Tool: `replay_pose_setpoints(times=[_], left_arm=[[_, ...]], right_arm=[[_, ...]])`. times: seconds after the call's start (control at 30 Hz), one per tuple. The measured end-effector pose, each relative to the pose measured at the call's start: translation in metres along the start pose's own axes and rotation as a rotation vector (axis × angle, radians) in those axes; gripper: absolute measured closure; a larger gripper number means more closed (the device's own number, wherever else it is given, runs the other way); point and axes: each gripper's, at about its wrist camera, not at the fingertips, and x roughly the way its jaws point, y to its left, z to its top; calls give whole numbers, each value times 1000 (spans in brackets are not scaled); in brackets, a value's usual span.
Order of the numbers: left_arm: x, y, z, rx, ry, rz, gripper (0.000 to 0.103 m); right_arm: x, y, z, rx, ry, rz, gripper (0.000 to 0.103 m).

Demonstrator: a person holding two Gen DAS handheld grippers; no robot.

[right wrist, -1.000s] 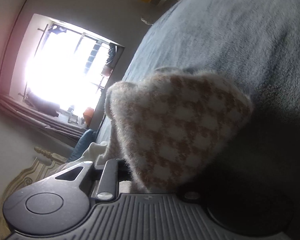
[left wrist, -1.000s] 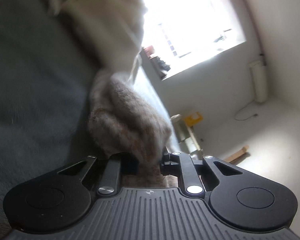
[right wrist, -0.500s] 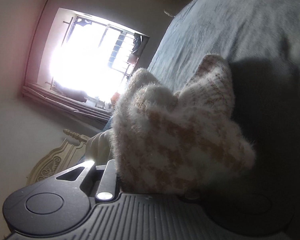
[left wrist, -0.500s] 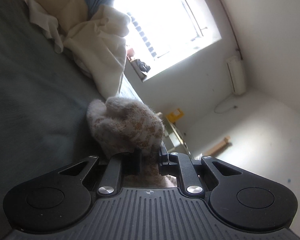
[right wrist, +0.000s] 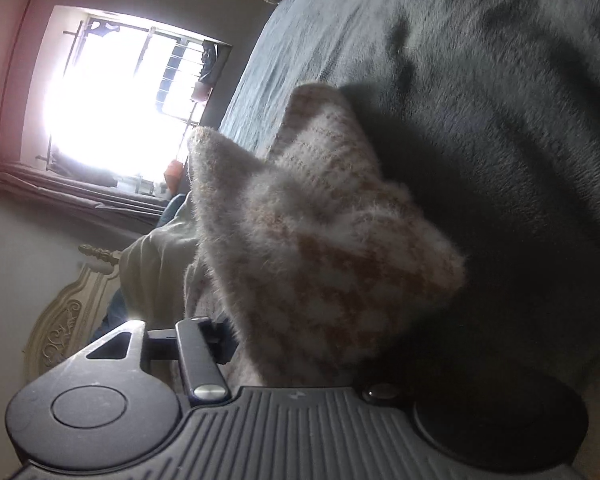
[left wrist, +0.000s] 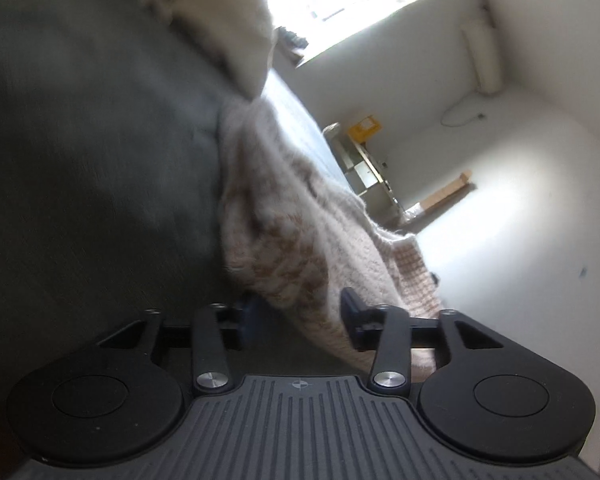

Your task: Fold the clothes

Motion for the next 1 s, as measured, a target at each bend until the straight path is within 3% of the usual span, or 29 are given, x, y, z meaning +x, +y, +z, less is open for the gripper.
replay_pose_setpoints(times=[0.2,0.33,0.53,0.7,0.83,1.0], left_arm=[[-25,-4,24,119,-82,-15,37],[-25,-12,25,179,-112,-26,36],[-26,-16,10,151,-65,-15,36],[-6,-15,29,191,-43,-39,36],[20,-7,51,201,-32,-49,36],[61,-3,78,210,27,-48,36]], right_arm=[[-74,24,-24,-144,-134,-140,36],[-91,46,-38,-238,-195,-135,35],[-31,104,-54,-436,-101,-92,35],[19,162,-80,-699,-36,-96,35],[29,185,-73,-853,-110,-171,35],[36,176,-22,-925,-200,-295,33]])
